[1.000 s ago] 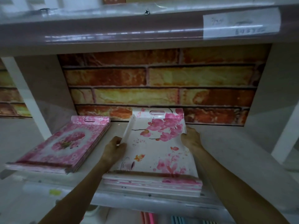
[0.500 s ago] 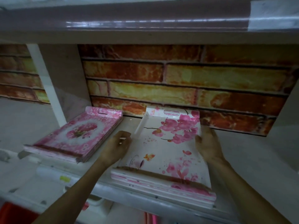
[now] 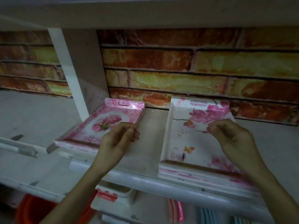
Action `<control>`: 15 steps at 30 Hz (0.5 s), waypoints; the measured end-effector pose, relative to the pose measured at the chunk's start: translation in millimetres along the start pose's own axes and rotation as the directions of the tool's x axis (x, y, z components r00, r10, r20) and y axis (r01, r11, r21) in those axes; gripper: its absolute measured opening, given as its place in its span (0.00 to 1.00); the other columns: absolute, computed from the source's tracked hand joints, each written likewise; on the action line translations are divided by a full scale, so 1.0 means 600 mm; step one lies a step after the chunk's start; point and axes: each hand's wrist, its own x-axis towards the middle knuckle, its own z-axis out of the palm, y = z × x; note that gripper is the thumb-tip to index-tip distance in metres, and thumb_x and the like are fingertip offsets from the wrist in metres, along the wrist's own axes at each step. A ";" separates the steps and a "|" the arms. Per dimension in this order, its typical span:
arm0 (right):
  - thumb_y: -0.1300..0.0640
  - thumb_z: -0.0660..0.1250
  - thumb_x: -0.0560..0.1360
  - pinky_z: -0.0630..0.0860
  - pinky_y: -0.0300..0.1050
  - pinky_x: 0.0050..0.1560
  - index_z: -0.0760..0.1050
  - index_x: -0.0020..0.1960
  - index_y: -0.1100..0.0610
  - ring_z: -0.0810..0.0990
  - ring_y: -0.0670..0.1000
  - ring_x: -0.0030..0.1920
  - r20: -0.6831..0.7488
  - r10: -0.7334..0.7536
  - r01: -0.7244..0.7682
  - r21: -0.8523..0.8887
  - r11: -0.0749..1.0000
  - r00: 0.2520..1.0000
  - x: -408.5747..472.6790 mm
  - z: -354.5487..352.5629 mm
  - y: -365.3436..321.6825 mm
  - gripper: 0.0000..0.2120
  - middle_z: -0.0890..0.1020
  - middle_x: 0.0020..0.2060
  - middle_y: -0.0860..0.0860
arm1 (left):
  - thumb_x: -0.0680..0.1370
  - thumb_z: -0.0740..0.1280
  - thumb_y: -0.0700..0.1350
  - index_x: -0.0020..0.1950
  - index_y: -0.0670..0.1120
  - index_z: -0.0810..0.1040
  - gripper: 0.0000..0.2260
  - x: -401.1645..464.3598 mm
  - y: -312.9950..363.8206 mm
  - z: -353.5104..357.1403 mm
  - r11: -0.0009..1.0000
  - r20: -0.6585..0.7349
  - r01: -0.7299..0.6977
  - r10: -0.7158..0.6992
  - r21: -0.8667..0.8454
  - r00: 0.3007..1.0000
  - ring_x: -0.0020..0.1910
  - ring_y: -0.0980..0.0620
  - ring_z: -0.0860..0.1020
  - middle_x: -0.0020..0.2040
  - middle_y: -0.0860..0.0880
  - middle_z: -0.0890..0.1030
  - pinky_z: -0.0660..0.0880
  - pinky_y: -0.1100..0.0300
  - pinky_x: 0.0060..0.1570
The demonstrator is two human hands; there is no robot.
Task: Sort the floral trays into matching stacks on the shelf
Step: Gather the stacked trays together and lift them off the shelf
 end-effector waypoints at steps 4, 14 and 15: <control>0.59 0.68 0.77 0.78 0.36 0.51 0.80 0.45 0.48 0.83 0.43 0.49 0.006 0.040 -0.040 -0.009 0.999 0.999 -0.018 0.071 -0.030 0.07 0.85 0.45 0.43 | 0.81 0.63 0.44 0.52 0.47 0.81 0.07 0.009 -0.055 -0.084 0.962 0.142 -0.176 0.148 0.211 0.979 0.46 0.58 0.82 0.45 0.55 0.83 0.76 0.68 0.44; 0.60 0.68 0.77 0.75 0.29 0.50 0.81 0.48 0.51 0.82 0.40 0.47 0.104 0.065 -0.061 -0.043 0.997 0.992 -0.030 0.255 -0.108 0.05 0.85 0.44 0.42 | 0.76 0.63 0.62 0.54 0.49 0.82 0.20 0.020 -0.201 -0.217 0.444 0.598 -0.652 0.276 0.615 0.753 0.47 0.50 0.81 0.48 0.51 0.84 0.77 0.57 0.46; 0.59 0.68 0.77 0.75 0.29 0.49 0.81 0.48 0.51 0.82 0.40 0.47 0.113 0.066 -0.060 -0.054 0.997 0.991 -0.028 0.270 -0.113 0.05 0.85 0.44 0.42 | 0.76 0.63 0.62 0.54 0.49 0.82 0.19 0.023 -0.208 -0.221 0.410 0.615 -0.674 0.287 0.614 0.735 0.47 0.50 0.81 0.48 0.51 0.84 0.78 0.57 0.46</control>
